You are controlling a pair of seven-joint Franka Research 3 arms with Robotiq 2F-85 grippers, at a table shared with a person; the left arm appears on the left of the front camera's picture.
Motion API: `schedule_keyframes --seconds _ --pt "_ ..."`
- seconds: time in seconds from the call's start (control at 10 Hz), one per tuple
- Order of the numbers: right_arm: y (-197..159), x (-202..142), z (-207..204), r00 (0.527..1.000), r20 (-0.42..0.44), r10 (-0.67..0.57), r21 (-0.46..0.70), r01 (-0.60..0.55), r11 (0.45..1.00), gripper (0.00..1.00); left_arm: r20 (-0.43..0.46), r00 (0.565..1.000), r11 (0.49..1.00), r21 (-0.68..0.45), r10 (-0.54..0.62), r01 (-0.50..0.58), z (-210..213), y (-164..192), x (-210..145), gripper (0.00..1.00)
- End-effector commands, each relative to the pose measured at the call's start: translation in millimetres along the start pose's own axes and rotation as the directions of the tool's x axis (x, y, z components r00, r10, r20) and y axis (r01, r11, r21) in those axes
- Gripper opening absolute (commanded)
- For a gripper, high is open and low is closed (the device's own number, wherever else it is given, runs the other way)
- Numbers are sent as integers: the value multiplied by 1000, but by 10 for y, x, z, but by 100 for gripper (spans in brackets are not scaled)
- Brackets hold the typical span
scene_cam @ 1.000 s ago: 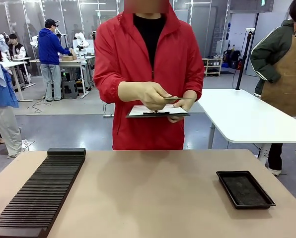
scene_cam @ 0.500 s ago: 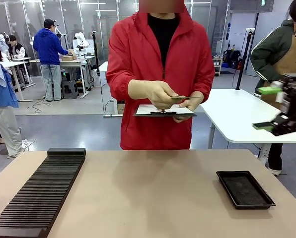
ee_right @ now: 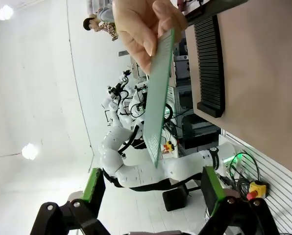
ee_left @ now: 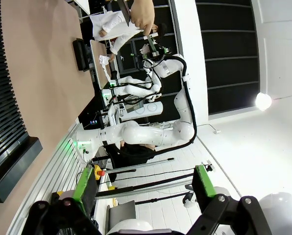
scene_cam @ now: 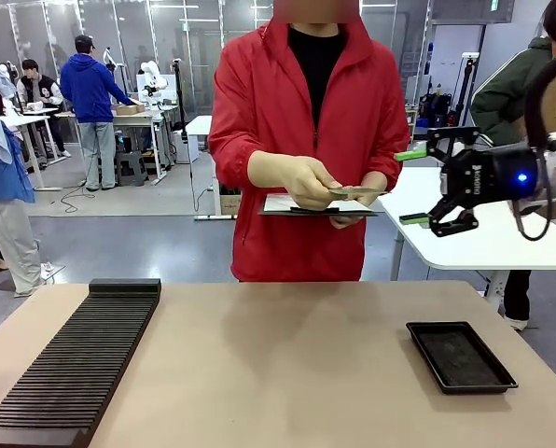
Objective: Inspect the PCB.
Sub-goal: Pick up the Blank PCB that the human is holding.
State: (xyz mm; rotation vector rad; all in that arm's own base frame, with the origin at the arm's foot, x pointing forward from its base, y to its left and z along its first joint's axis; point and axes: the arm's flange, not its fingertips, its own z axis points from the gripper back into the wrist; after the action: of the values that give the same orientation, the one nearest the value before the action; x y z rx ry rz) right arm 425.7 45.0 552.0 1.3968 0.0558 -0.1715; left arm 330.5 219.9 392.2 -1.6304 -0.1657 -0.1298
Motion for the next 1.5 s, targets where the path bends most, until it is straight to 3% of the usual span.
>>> schedule_keyframes --seconds 0.0,0.7,1.0,1.1,1.4 --pt "97 92 -206 999 15 -40 24 40 999 100 0 1000 1000 2 9 -9 9 -4 -10 100" --pt "9 230 -449 996 32 -87 97 83 992 100 0 1000 1000 2 9 -9 9 -4 -10 100" --pt "-15 227 -439 997 19 -78 143 74 987 10 0 1000 1000 2 9 -9 9 -4 -10 100" --pt "-24 223 -447 996 16 -83 150 80 985 0 0 1000 1000 2 9 -9 9 -4 -10 100" --pt "-76 218 -496 995 -7 -101 170 101 980 4 0 1000 1000 2 9 -9 9 -4 -10 100"
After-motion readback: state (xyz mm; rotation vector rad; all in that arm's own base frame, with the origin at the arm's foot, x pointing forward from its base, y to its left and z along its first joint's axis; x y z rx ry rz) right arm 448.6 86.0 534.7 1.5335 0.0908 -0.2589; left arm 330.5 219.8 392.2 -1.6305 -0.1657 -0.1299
